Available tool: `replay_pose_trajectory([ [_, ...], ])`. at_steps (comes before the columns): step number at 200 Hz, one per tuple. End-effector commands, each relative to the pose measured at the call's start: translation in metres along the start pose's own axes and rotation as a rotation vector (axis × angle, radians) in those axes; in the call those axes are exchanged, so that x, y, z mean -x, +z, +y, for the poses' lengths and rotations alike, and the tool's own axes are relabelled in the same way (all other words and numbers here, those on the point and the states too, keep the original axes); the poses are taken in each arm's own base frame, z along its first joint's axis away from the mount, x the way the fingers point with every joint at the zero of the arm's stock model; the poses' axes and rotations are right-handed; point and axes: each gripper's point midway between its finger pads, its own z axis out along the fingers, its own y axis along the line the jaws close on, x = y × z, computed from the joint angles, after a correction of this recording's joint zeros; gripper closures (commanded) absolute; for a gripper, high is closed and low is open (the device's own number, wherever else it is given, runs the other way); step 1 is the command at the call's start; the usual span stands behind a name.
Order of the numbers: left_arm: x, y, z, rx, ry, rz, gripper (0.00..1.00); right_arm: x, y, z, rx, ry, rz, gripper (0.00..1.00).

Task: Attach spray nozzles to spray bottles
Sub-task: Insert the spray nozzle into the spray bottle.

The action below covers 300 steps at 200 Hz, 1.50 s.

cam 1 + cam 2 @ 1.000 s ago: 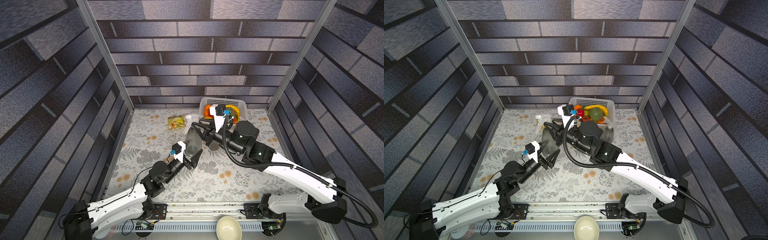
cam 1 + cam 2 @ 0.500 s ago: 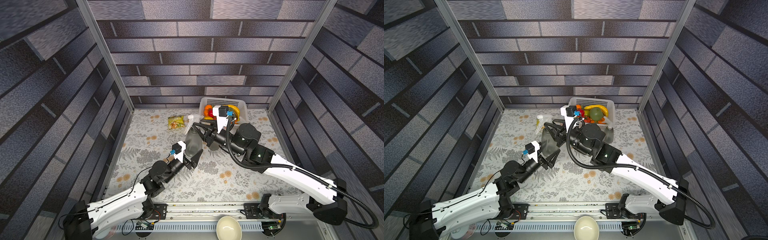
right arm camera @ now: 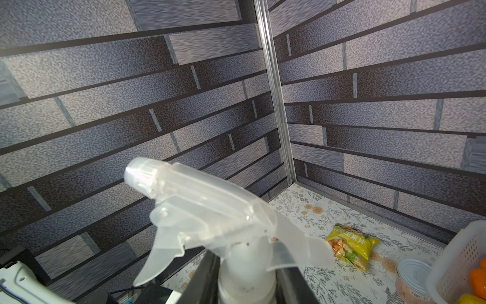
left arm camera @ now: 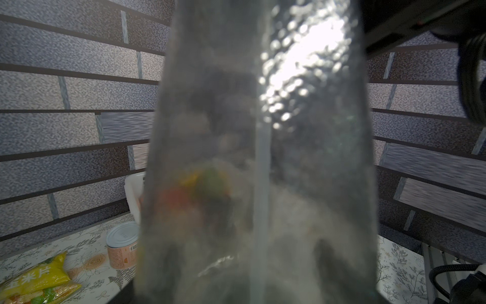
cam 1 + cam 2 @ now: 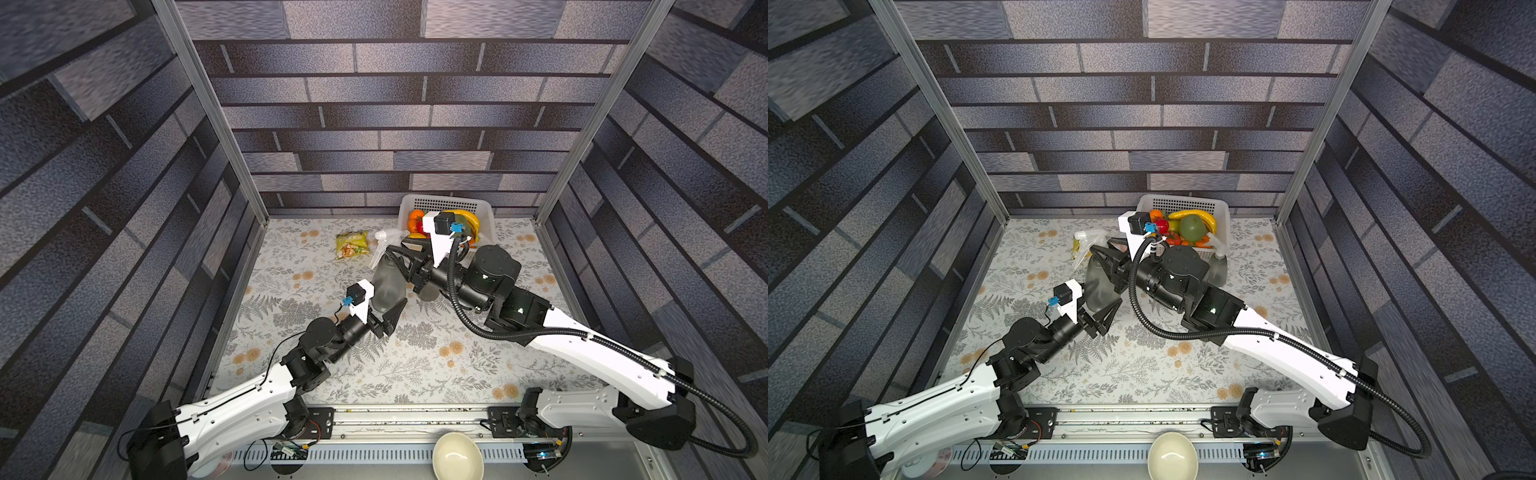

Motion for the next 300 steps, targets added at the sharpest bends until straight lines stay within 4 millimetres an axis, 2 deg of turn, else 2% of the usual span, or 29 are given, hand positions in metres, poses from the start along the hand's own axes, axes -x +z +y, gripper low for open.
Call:
replay_pose_trajectory([
  [1, 0.069, -0.001, -0.001, -0.001, -0.035, -0.21, 0.21, -0.036, 0.011, 0.012, 0.077, 0.062, 0.118, 0.67],
  [25, 0.074, 0.0, 0.001, 0.014, -0.037, -0.224, 0.21, -0.05, 0.014, 0.009, 0.041, 0.036, 0.154, 0.67],
  [74, 0.083, 0.012, 0.008, 0.06, -0.01, -0.23, 0.22, -0.085, 0.017, -0.033, -0.218, -0.042, 0.228, 0.69],
  [105, 0.091, 0.023, 0.014, 0.101, 0.02, -0.241, 0.24, -0.087, 0.016, -0.061, -0.444, -0.041, 0.214, 0.7],
  [134, 0.094, 0.035, 0.016, 0.121, 0.071, -0.25, 0.23, -0.081, 0.016, -0.072, -0.68, -0.154, 0.18, 0.72],
  [159, 0.101, 0.043, 0.018, 0.151, 0.109, -0.277, 0.24, -0.069, 0.019, -0.072, -0.826, -0.224, 0.106, 0.71],
  [176, 0.103, 0.046, 0.019, 0.169, 0.122, -0.299, 0.24, -0.068, 0.024, -0.075, -0.875, -0.236, 0.087, 0.68],
  [200, 0.098, 0.048, 0.016, 0.154, 0.132, -0.297, 0.24, -0.062, 0.032, -0.065, -0.842, -0.229, 0.08, 0.64],
  [228, 0.081, 0.044, 0.011, 0.111, 0.15, -0.256, 0.24, -0.04, 0.025, -0.057, -0.801, -0.215, 0.035, 0.6],
  [253, 0.07, 0.039, 0.014, 0.097, 0.146, -0.233, 0.24, -0.025, 0.022, -0.049, -0.766, -0.221, 0.02, 0.59],
  [270, 0.068, 0.036, 0.018, 0.1, 0.136, -0.233, 0.24, -0.021, 0.023, -0.043, -0.739, -0.228, 0.018, 0.58],
  [300, 0.072, 0.034, 0.028, 0.125, 0.114, -0.253, 0.24, -0.02, 0.022, -0.031, -0.679, -0.228, 0.037, 0.51],
])
